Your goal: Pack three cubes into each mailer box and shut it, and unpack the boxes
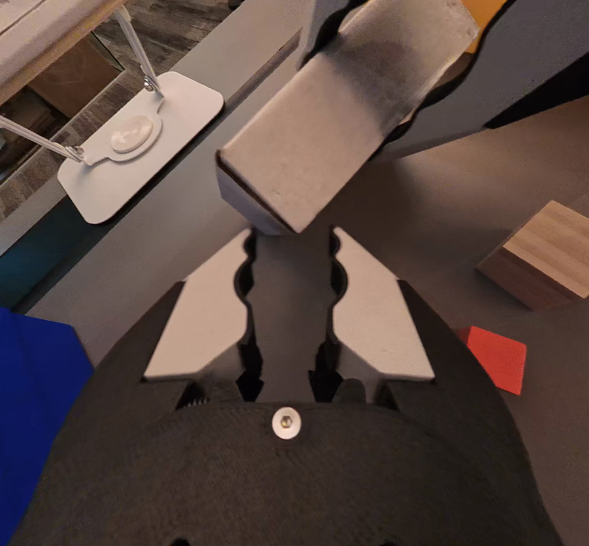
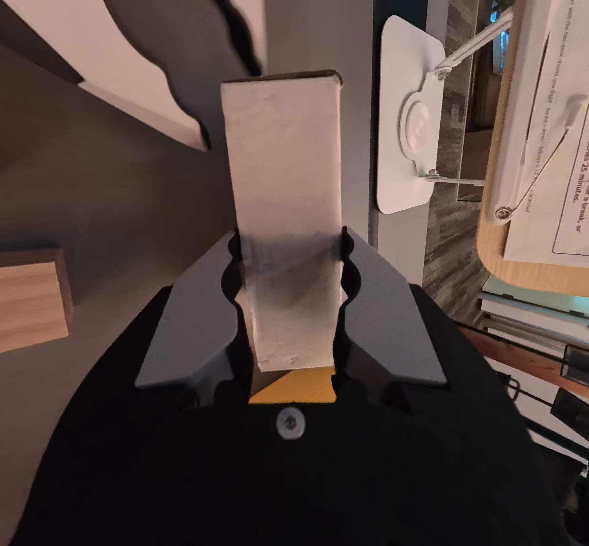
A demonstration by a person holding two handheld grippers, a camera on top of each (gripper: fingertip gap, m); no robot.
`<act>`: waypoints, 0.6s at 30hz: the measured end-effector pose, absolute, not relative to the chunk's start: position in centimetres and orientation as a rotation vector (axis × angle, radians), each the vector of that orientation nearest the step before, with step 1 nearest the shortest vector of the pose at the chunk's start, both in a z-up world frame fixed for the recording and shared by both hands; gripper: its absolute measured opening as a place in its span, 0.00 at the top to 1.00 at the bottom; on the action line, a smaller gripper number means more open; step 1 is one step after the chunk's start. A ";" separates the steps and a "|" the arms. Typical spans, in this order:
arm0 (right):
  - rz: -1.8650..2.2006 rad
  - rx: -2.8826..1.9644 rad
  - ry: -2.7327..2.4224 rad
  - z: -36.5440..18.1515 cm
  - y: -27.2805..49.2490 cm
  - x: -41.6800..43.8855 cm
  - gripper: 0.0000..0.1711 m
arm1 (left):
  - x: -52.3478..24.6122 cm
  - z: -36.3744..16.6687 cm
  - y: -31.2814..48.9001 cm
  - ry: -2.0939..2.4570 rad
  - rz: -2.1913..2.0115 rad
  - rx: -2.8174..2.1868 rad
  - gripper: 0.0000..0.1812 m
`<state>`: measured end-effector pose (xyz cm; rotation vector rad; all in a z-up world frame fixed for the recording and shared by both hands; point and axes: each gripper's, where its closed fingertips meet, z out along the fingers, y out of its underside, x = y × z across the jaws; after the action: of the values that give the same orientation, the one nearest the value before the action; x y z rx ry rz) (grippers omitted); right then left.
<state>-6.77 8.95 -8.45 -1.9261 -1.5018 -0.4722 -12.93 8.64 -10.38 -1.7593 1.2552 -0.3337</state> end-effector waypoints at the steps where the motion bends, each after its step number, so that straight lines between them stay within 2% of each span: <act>1: -0.466 -1.926 -1.514 -8.4 8.6 -6.7 0.64 | -13.0 -10.3 8.8 1.246 -0.323 -1.750 0.67; 4: -0.334 -1.944 -1.527 -8.2 6.9 -6.9 0.64 | -13.0 -10.1 8.4 1.251 -0.332 -1.693 0.60; 6: -0.223 -1.933 -1.561 -8.1 5.5 -7.4 0.64 | -12.4 -9.8 7.6 1.279 -0.374 -1.636 0.59; 8: -0.158 -1.905 -1.601 -8.0 4.5 -7.7 0.64 | -11.7 -9.7 6.8 1.313 -0.410 -1.588 0.52; 11: -0.128 -1.866 -1.647 -8.0 3.8 -7.9 0.64 | -10.8 -9.6 5.5 1.351 -0.506 -1.541 0.49; 13: -0.094 -1.840 -1.666 -8.0 3.6 -8.4 0.64 | -10.5 -10.1 5.3 1.365 -0.533 -1.553 0.51; 14: -0.075 -1.823 -1.668 -8.0 3.6 -8.7 0.64 | -10.4 -10.5 5.3 1.372 -0.544 -1.565 0.55; 18: -0.099 -1.774 -1.624 -7.4 4.0 -8.8 0.63 | -10.4 -10.6 5.6 1.370 -0.579 -1.577 0.55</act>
<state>-8.79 4.05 -7.45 -1.7743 -1.6242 -0.0990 -10.39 5.64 -10.62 -1.5770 1.3698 -0.5791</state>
